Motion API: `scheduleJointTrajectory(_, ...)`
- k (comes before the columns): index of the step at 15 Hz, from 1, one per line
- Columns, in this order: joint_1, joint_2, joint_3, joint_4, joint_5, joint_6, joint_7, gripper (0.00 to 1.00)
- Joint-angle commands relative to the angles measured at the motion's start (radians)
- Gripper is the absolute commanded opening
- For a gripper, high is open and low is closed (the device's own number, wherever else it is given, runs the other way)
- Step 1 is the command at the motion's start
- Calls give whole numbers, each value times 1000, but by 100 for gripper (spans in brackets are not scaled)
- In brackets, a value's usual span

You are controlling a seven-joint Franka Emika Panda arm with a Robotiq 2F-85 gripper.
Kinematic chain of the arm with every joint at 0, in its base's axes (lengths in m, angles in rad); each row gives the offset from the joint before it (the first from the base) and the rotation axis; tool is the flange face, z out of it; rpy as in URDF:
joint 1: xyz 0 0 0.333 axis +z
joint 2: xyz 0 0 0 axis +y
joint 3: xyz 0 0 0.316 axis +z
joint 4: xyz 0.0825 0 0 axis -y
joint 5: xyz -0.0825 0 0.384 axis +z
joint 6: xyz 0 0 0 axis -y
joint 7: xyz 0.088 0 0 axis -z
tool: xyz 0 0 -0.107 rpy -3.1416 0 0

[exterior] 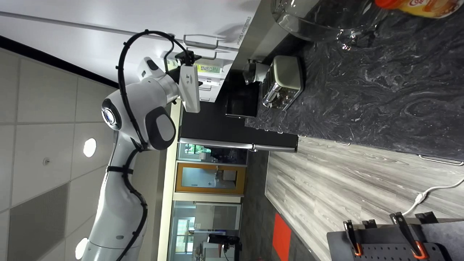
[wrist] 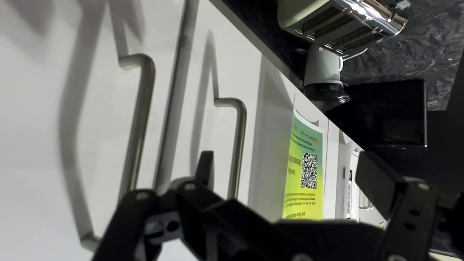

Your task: Open the left cabinet door

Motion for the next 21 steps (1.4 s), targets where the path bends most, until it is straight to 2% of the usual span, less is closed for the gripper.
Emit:
scheduleJointTrajectory(1,-77,38,56,58,16,-29,-1,100)
scheduleJointTrajectory(11,-126,146,121,156,246,-16,-140,100)
scheduleJointTrajectory(15,-155,188,160,183,246,-44,-114,100)
scheduleJointTrajectory(19,-167,154,193,147,223,-91,-84,100)
scheduleJointTrajectory(21,-161,123,211,110,203,-56,-65,100)
